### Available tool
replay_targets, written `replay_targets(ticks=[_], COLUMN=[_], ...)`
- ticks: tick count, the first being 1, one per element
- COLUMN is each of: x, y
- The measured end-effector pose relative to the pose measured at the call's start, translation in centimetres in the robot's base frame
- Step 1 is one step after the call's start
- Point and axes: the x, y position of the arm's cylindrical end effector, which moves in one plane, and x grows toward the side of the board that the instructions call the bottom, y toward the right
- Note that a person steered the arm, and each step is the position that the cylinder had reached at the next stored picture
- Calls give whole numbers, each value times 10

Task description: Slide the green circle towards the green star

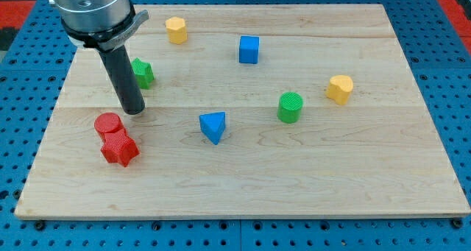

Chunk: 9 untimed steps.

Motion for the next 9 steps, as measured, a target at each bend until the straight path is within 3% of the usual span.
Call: replay_targets(ticks=[2, 4, 5, 6, 7, 8, 9], x=[26, 7, -26, -40, -38, 14, 22], y=[0, 135, 143, 197, 290, 294, 262])
